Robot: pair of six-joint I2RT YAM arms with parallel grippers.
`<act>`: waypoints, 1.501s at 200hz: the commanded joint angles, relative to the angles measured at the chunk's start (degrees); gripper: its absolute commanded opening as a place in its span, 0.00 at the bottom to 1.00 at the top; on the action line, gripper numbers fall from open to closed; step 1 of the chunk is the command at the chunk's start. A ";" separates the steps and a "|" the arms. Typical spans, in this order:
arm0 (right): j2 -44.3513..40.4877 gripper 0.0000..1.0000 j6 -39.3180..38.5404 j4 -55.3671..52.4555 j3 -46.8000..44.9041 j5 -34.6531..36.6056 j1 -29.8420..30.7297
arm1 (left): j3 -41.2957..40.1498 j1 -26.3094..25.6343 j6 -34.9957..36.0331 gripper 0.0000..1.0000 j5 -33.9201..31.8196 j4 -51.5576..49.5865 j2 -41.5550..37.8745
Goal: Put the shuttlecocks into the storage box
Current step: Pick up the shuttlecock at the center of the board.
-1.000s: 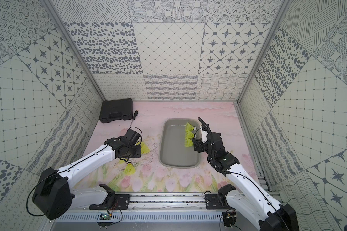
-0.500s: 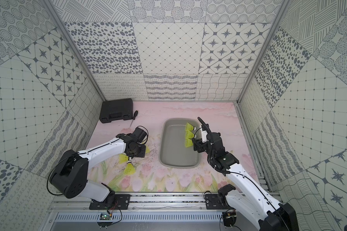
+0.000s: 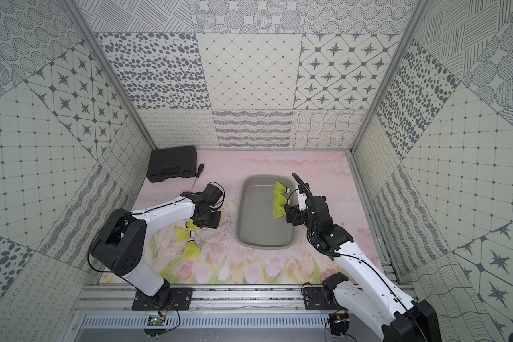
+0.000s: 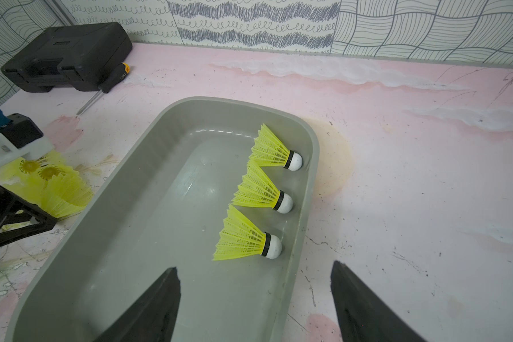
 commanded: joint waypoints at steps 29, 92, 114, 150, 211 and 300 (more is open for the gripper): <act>-0.01 0.83 0.15 1.92 -0.51 0.32 -0.33 | 1.21 0.16 1.73 0.41 7.90 1.77 -1.66; -0.18 0.84 0.39 2.01 -0.78 0.42 -0.41 | 4.01 0.86 3.72 0.55 6.21 3.16 2.16; -0.28 0.84 0.41 1.79 -0.78 0.49 -0.41 | 5.87 0.86 4.50 0.55 5.16 2.54 4.60; -0.40 0.84 0.47 1.63 -0.86 0.42 -0.42 | 7.76 1.01 4.38 0.55 3.52 2.62 6.87; -0.35 0.84 0.68 1.61 -0.81 0.24 -0.54 | 10.91 0.95 4.60 0.66 3.00 2.91 9.97; 0.05 0.84 0.57 1.70 -0.51 -0.66 -0.54 | 11.59 1.33 2.46 0.52 1.80 6.38 10.78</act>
